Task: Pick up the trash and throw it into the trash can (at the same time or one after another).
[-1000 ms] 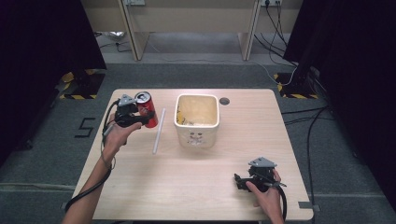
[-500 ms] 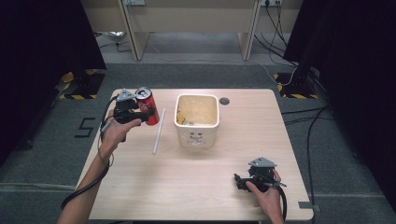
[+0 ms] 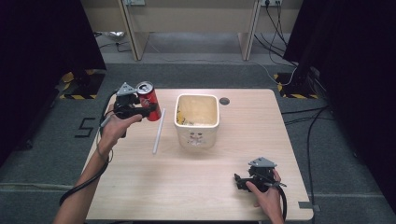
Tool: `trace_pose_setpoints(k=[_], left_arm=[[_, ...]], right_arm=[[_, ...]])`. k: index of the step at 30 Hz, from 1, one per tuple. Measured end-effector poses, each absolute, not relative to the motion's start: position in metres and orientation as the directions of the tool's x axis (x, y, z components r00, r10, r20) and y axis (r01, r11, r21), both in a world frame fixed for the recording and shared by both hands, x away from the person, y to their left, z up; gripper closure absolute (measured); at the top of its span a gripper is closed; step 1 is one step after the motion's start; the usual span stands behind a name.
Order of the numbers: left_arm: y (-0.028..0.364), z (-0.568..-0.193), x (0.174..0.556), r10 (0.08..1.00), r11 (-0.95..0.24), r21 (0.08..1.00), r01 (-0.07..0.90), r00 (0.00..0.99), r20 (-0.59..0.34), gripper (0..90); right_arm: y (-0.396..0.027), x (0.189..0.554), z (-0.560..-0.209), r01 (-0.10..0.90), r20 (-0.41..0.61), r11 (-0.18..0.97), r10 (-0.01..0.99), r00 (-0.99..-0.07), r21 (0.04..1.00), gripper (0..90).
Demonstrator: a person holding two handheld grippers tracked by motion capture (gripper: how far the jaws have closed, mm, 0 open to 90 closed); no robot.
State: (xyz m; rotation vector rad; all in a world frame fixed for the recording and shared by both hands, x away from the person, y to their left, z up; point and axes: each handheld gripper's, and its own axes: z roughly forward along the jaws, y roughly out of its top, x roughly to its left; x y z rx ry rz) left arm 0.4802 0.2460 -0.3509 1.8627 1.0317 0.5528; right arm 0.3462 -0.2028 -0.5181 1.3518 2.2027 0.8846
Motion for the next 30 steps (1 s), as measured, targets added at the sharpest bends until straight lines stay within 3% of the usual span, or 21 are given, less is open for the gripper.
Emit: trace_pose_setpoints(k=[30], left_arm=[[0.22,-0.314,0.484,0.808,-0.266,0.888,0.376,0.589,-0.008,34.2]], right_arm=[[-0.203,0.346,-0.518,0.636,-0.013,0.328,0.895,-0.447,0.698,0.4]])
